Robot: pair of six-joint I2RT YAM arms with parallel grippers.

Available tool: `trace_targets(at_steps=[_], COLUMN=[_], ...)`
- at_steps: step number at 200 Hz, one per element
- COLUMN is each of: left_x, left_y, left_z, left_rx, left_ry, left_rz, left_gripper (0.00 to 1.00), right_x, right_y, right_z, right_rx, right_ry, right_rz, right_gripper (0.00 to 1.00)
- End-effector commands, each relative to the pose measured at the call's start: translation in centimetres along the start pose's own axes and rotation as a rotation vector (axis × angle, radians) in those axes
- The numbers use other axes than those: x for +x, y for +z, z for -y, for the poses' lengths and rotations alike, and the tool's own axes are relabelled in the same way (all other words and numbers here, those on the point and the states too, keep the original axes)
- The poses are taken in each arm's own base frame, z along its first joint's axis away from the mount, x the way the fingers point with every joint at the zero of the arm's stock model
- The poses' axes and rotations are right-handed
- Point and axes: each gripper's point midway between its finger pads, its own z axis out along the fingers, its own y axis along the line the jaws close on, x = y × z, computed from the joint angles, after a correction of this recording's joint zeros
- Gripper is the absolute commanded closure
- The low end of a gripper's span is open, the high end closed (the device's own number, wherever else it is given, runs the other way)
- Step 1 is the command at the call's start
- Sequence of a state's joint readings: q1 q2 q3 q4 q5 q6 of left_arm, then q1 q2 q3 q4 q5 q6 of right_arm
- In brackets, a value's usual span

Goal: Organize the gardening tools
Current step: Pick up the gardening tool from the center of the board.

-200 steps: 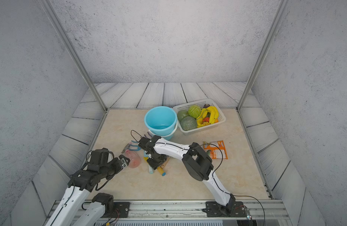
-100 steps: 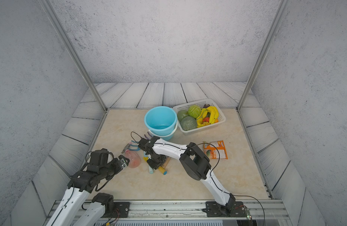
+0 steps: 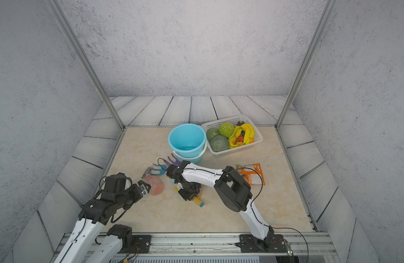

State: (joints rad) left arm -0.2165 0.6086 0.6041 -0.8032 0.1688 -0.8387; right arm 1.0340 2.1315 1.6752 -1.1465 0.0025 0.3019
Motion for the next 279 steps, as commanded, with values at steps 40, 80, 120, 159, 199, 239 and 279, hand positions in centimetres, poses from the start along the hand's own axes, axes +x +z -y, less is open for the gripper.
trace_targets(at_steps=[40, 80, 120, 159, 199, 239, 279], left_x=[-0.4, -0.6, -0.7, -0.9, -1.1, -1.4, -1.6], left_y=[-0.1, -0.2, -0.4, -0.2, -0.3, -0.6, -1.0], left_z=[0.5, 0.9, 1.1, 1.4, 1.6, 2.0, 2.3], left_rx=[0.017, 0.022, 0.025, 0.028, 0.029, 0.036, 0.046], left_ry=[0.02, 0.029, 0.042, 0.052, 0.065, 0.08, 0.088], left_rz=[0.012, 0.009, 0.011, 0.006, 0.013, 0.016, 0.022], left_gripper=[0.07, 0.07, 0.07, 0.07, 0.07, 0.07, 0.07], right_x=[3.4, 4.4, 6.4, 8.3, 10.2, 11.3, 10.4], right_y=[-4.5, -4.6, -4.4, -5.0, -5.4, -7.1, -10.8], right_z=[2.8, 3.9, 5.7, 7.9, 10.0, 12.2, 13.6], right_rx=[0.1, 0.14, 0.162, 0.171, 0.17, 0.175, 0.159], right_ry=[0.006, 0.005, 0.044, 0.108, 0.181, 0.257, 0.328], right_rz=[0.061, 0.037, 0.019, 0.027, 0.043, 0.088, 0.228], right_gripper=[0.83, 0.84, 0.84, 0.85, 0.86, 0.86, 0.87])
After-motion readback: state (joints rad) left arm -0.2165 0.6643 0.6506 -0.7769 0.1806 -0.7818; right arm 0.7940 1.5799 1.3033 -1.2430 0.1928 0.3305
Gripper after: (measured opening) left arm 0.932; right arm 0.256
